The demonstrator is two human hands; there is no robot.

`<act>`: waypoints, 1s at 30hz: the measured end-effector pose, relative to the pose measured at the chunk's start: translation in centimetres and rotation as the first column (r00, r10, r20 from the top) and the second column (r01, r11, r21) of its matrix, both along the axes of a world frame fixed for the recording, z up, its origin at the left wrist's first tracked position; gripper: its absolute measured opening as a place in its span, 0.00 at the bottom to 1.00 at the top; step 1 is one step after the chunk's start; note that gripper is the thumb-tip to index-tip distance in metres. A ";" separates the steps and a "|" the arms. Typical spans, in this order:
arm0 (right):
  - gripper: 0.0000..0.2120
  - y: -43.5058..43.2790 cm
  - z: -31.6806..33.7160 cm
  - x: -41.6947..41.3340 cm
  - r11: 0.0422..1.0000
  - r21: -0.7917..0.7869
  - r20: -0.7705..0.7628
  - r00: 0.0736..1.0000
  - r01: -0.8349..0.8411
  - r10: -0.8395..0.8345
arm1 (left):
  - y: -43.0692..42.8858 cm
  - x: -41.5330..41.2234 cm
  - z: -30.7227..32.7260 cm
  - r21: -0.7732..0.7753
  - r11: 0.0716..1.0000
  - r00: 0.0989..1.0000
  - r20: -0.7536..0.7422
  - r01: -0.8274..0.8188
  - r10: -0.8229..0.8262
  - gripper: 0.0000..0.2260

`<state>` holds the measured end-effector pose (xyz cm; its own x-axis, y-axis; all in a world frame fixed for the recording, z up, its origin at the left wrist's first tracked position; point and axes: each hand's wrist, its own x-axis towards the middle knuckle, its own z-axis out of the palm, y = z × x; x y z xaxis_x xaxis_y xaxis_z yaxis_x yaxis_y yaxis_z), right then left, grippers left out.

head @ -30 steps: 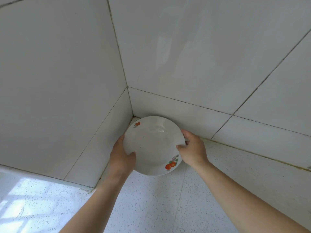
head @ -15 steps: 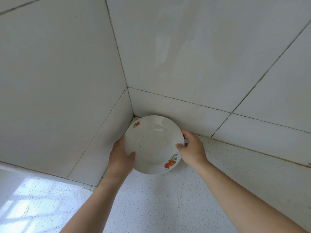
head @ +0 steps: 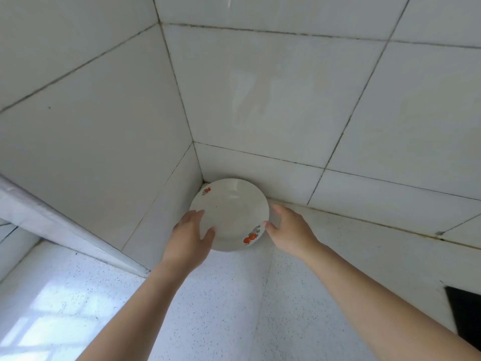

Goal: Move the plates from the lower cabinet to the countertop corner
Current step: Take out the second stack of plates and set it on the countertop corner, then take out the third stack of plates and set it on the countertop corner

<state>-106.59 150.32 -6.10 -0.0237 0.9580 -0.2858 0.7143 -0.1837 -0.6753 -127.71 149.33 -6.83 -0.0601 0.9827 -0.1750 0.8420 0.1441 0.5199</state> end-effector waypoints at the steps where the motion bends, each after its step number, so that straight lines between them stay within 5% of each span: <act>1: 0.23 -1.0 0.7 0.4 1.000 0.000 0.032 0.999 -0.017 0.017 | -0.9 0.3 0.8 0.013 1.000 1.000 -0.008 0.020 -0.020 0.24; 14: 0.25 -19.7 8.2 7.0 0.983 0.178 0.019 0.999 -0.042 0.039 | -18.9 6.2 8.8 0.171 0.975 0.990 -0.018 0.138 -0.137 0.27; 30: 0.23 -37.5 8.3 13.6 0.990 0.143 -0.035 0.999 -0.004 0.009 | -33.7 12.9 8.1 0.125 0.942 0.948 0.026 0.312 -0.318 0.25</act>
<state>-92.95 112.86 2.20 -0.0381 0.9887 -0.1449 0.6905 -0.0788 -0.7191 -114.77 115.59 1.31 0.2611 0.9639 -0.0526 0.8098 -0.1891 0.5554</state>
